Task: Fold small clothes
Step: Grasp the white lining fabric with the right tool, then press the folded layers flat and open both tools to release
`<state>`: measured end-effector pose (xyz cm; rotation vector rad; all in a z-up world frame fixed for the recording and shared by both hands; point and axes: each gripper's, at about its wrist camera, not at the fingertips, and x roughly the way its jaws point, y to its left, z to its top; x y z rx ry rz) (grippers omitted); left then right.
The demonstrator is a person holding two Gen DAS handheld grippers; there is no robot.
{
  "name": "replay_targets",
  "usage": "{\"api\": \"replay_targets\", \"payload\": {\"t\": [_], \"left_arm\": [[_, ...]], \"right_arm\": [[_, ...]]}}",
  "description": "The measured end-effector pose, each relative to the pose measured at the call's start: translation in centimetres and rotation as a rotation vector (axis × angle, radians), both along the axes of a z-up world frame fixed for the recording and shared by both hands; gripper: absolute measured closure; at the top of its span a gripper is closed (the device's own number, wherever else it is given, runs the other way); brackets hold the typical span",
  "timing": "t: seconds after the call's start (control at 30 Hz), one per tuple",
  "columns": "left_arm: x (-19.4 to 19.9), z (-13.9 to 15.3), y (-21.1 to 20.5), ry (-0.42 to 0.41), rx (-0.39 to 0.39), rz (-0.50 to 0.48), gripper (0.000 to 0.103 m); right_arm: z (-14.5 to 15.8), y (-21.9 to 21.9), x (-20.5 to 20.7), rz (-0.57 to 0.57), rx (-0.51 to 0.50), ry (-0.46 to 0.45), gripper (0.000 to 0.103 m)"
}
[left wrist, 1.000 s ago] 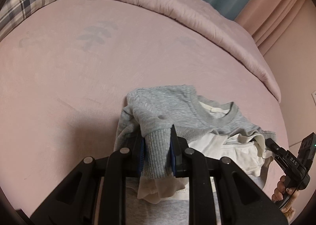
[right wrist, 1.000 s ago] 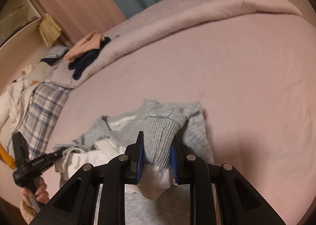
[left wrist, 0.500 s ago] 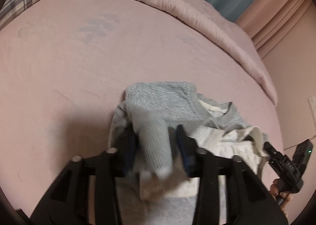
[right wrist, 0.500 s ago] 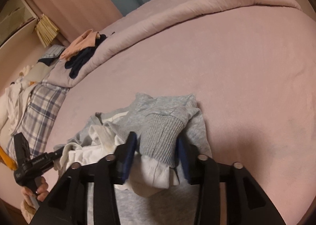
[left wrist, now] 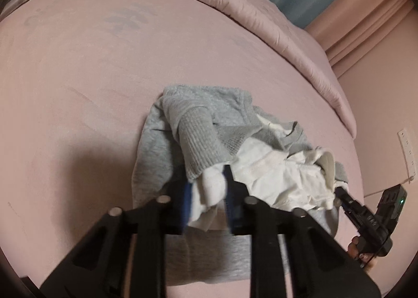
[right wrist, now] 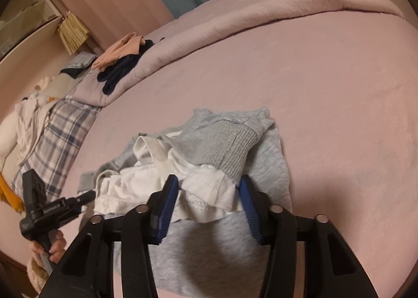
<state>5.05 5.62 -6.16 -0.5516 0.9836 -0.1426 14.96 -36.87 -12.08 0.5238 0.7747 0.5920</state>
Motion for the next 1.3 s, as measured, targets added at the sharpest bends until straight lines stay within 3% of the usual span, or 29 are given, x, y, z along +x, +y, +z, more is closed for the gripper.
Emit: {"api": "replay_targets", "payload": {"t": [0.3, 0.53, 0.67, 0.73, 0.8, 0.83, 0.9, 1.03, 1.1, 1.23, 1.3], "left_arm": [[3.5, 3.5, 0.6, -0.049, -0.051, 0.014, 0.085], [7.4, 2.4, 1.4, 0.006, -0.091, 0.047, 0.082], [8.6, 2.0, 1.7, -0.004, -0.087, 0.059, 0.079], [8.9, 1.9, 1.7, -0.010, -0.084, 0.070, 0.068], [8.9, 1.8, 1.7, 0.000, -0.047, 0.092, 0.043], [8.8, 2.0, 1.7, -0.013, -0.031, 0.098, 0.039], [8.5, 2.3, 1.8, -0.036, -0.015, 0.095, 0.034], [7.6, 2.9, 2.0, -0.047, 0.003, 0.087, 0.029], [6.8, 3.4, 2.1, -0.055, 0.011, 0.086, 0.022], [5.0, 4.7, 2.1, -0.091, 0.062, 0.077, 0.014], [3.7, 4.9, 2.3, -0.099, 0.084, 0.085, 0.008]], "right_arm": [[3.7, -0.8, 1.8, 0.005, 0.078, -0.060, 0.079], [2.5, -0.6, 6.3, -0.030, 0.157, 0.087, 0.079], [1.5, -0.4, 7.4, -0.066, 0.152, 0.112, 0.079], [1.1, -0.3, 7.7, -0.080, 0.156, 0.127, 0.079], [1.0, -0.2, 7.9, -0.089, 0.159, 0.125, 0.074], [1.0, -0.2, 7.9, -0.102, 0.152, 0.119, 0.070], [1.2, -0.4, 8.0, -0.128, 0.143, 0.110, 0.053], [1.5, -1.1, 7.6, -0.155, 0.125, 0.099, 0.048], [1.6, -1.5, 7.0, -0.158, 0.127, 0.093, 0.040], [2.6, -1.8, 5.9, -0.161, 0.086, 0.055, 0.036], [3.3, -1.9, 5.1, -0.168, 0.049, 0.035, 0.028]]}}
